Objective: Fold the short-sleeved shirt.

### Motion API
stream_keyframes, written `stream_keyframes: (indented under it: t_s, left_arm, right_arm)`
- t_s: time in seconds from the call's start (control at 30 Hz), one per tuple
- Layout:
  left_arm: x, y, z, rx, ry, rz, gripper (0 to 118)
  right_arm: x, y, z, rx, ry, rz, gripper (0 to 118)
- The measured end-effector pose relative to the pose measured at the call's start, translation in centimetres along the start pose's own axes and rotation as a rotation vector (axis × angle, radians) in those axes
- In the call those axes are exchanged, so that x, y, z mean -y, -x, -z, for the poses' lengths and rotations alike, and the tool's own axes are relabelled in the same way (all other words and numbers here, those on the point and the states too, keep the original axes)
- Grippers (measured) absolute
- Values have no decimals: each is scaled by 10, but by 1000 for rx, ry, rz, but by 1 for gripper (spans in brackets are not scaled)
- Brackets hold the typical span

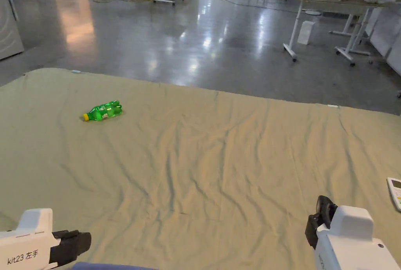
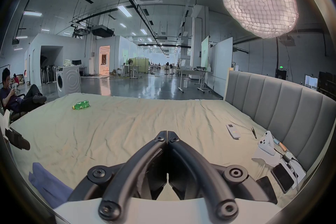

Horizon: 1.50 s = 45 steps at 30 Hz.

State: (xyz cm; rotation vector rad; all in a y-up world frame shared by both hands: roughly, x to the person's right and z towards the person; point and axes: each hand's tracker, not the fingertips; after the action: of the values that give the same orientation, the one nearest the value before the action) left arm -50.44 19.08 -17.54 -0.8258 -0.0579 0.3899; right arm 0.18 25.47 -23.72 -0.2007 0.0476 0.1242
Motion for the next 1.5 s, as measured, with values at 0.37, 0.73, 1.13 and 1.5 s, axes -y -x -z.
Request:
stream_keyframes:
  t_s: [0.37,0.73,1.13,1.5]
  left_arm:
    - [31,83,45,224,219,-233,88]
    - [49,94,74,396,292,-327,60]
    - [35,58,66,268,340,-254,9]
    - [-19,52,14,201,285,-169,8]
  right_arm:
    - [13,-4,1,12,88,21,0]
    - [13,-8,-1,22,102,19,0]
    - [15,-5,1,13,120,-3,0]
    - [15,-8,4,11,109,-15,0]
